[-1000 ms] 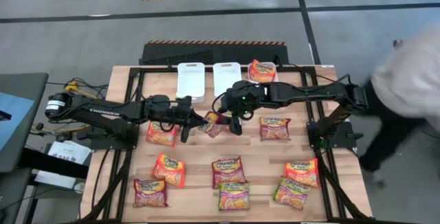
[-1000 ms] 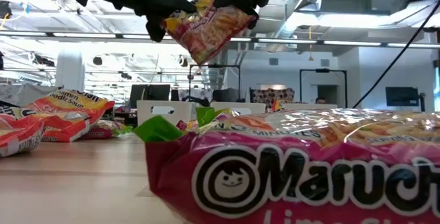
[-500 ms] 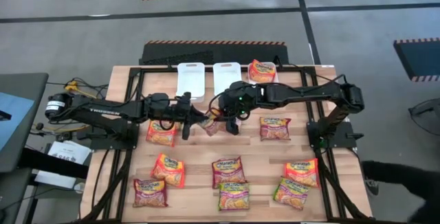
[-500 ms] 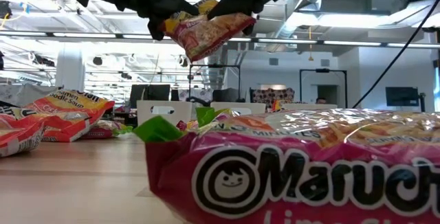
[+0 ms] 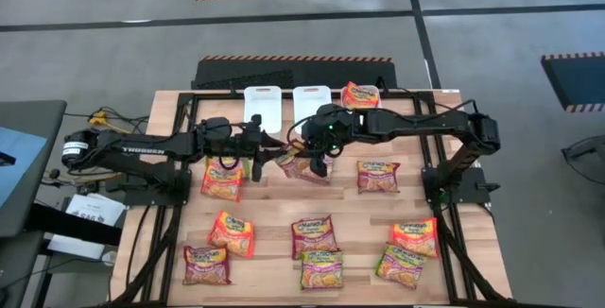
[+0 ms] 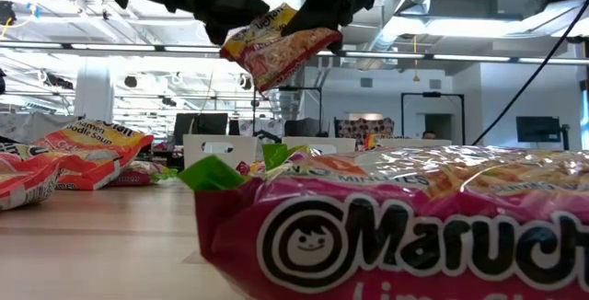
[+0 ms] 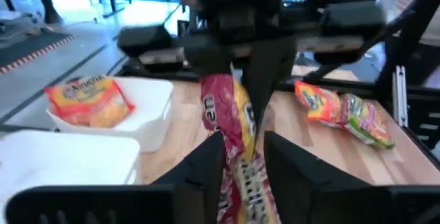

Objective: Sort Maruchan noodles
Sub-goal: Put the red noodle pack into the center white bin

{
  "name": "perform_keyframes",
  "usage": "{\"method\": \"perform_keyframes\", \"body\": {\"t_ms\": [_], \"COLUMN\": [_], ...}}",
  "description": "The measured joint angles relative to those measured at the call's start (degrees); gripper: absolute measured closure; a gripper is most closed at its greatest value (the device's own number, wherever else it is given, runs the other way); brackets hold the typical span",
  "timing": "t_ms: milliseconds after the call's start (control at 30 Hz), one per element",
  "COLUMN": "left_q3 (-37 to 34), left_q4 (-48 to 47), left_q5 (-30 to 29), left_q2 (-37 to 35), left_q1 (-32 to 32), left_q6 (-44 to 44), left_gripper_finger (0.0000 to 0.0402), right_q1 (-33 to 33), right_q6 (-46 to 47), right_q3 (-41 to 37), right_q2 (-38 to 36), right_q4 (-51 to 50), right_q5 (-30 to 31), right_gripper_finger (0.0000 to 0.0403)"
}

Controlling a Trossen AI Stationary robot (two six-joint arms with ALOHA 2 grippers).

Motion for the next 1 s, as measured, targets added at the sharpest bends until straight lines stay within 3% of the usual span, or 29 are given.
{"method": "perform_keyframes", "body": {"t_ms": [367,600,700,833,1000], "left_q3": [3.38,3.37,3.33,3.33,3.33], "left_q4": [-7.28,-14.96,-16.38,-17.68,-18.37], "left_q5": [0.02,0.0,-0.03,-0.24,-0.32], "left_q2": [-8.39,-12.24,-12.22,-12.22,-12.22], "left_q1": [4.38,5.19,5.17,5.23,5.25], "left_q6": [2.64,2.6,2.64,2.64,2.95], "left_gripper_finger": [0.028,0.028,0.028,0.028,0.028], "right_q1": [-8.82,-19.88,-25.45,-32.19,-35.63], "right_q6": [-5.58,-11.21,-11.18,-4.71,-0.65], "right_q3": [-0.07,-0.02,-1.32,-7.46,-11.35], "right_q2": [-4.27,-7.72,-7.63,-5.55,-1.78], "right_q4": [-4.63,-2.84,2.38,14.31,21.85], "right_q5": [0.42,1.32,0.0,-7.57,-8.95], "right_gripper_finger": [0.0358,0.0357,0.0357,0.0357,0.0357]}}
